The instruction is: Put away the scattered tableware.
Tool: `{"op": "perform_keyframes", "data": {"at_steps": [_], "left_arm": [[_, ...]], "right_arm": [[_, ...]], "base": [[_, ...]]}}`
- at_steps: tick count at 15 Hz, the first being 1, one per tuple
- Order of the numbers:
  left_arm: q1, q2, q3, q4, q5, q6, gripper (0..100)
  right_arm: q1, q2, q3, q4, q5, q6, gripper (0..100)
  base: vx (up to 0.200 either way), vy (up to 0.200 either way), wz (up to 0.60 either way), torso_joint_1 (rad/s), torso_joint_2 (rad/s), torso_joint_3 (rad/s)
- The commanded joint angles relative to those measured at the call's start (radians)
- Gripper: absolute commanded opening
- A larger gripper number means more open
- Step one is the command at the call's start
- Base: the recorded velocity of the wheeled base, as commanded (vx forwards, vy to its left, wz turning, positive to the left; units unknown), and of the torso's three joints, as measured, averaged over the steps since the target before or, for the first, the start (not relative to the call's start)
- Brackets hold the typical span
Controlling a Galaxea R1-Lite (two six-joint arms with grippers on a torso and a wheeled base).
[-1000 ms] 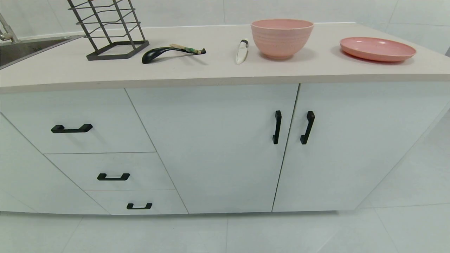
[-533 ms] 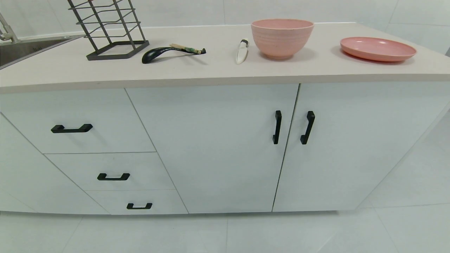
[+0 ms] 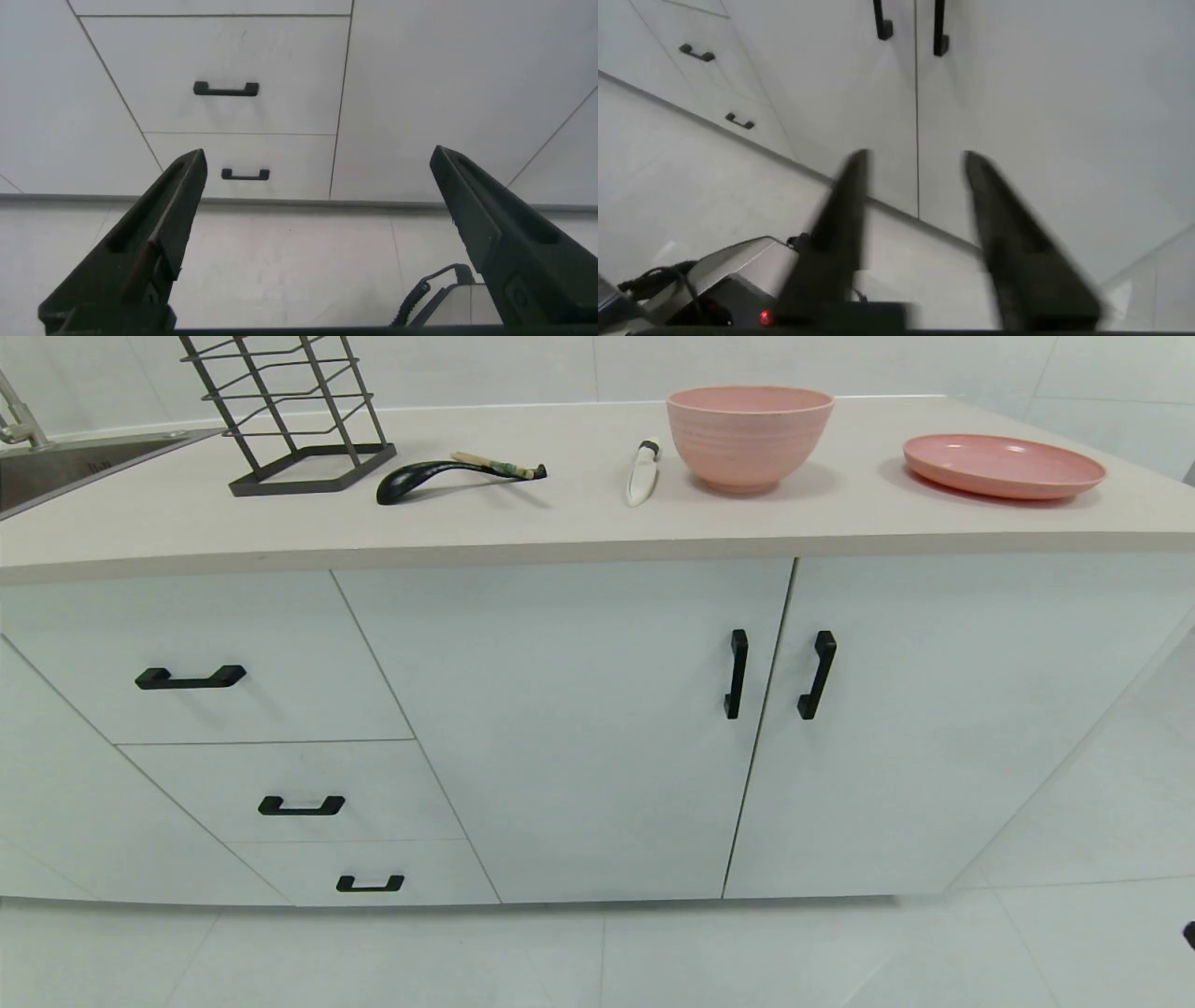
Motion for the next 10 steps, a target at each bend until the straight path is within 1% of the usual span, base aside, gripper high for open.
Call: {"op": "perform_keyframes", "data": {"at_steps": [1,3,5,6,7,8,9,10], "left_arm": [[0.001,0.0,0.0,0.0,0.0,-0.001,100],[0.001,0.0,0.0,0.0,0.0,-0.004,100],[0.001,0.0,-0.002,0.0,0.002,0.001,100],[0.001,0.0,-0.002,0.0,0.002,0.001,100],[0.001,0.0,0.0,-0.002,-0.015,0.004,100],[0.001,0.0,0.0,-0.066,-0.066,0.03,100],[0.001,0.0,0.0,-0.126,-0.082,0.038,100],[0.001,0.0,0.0,-0.276,-0.125,0.045,100]], "right_arm": [[0.028,0.292,0.028,-0.243,0.027,-0.006,100],[0.028,0.464,0.056,-0.456,0.052,-0.027,100],[0.028,0.617,0.108,-0.68,0.121,-0.066,100],[0.028,0.651,0.114,-0.736,0.139,-0.078,100],[0.028,0.702,0.107,-0.806,0.164,-0.087,100],[0.03,0.731,0.09,-0.832,0.196,-0.09,100],[0.03,0.738,0.084,-0.839,0.207,-0.093,100],[0.03,0.757,0.071,-0.865,0.233,-0.107,100]], "base": [[0.0,0.0,0.0,0.0,0.0,0.0],[0.0,0.0,0.0,0.0,0.0,0.0],[0.0,0.0,0.0,0.0,0.0,0.0],[0.0,0.0,0.0,0.0,0.0,0.0],[0.0,0.0,0.0,0.0,0.0,0.0],[0.0,0.0,0.0,0.0,0.0,0.0],[0.0,0.0,0.0,0.0,0.0,0.0],[0.0,0.0,0.0,0.0,0.0,0.0]]}}
